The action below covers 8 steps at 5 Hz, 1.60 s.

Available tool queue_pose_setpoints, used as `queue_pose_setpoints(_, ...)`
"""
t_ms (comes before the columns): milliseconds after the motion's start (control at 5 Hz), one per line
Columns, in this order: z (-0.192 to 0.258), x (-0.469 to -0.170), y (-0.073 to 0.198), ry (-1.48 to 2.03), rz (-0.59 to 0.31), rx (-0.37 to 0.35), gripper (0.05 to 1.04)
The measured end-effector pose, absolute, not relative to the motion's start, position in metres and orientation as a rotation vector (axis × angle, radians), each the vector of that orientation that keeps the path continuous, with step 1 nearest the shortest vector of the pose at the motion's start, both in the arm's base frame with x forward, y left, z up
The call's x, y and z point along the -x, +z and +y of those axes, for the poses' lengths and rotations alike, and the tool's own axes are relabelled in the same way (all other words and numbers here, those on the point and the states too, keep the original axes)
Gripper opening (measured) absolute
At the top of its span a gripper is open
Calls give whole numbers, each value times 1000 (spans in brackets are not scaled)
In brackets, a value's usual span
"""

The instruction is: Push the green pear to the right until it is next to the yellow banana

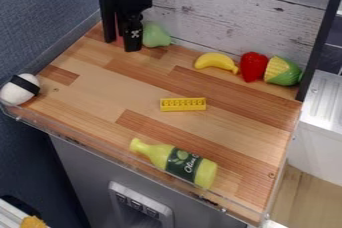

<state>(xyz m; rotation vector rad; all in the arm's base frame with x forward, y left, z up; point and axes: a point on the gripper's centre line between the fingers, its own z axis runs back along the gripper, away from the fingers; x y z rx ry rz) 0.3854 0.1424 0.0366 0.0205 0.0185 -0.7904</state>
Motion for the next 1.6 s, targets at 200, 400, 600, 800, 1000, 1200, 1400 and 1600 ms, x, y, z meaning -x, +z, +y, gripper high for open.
queue_pose_setpoints(200, 142, -390, 31, -884, 9, -34, 998)
queue_pose_setpoints(400, 130, -394, 10, -1010, 12, -27, 998)
queue_pose_setpoints(600, 130, -392, 7, -1049, 7, -37, 945)
queue_pose_setpoints(800, 127, -391, 6, -1021, 2, -46, 677)
queue_pose_setpoints(1000, 122, -389, 5, -937, 10, -44, 389)
queue_pose_setpoints(1200, 117, -391, 7, -859, 13, -45, 163)
queue_pose_setpoints(1400, 114, -391, 8, -823, 24, -43, 66)
queue_pose_setpoints(1600, 113, -392, 8, -829, 22, -46, 53)
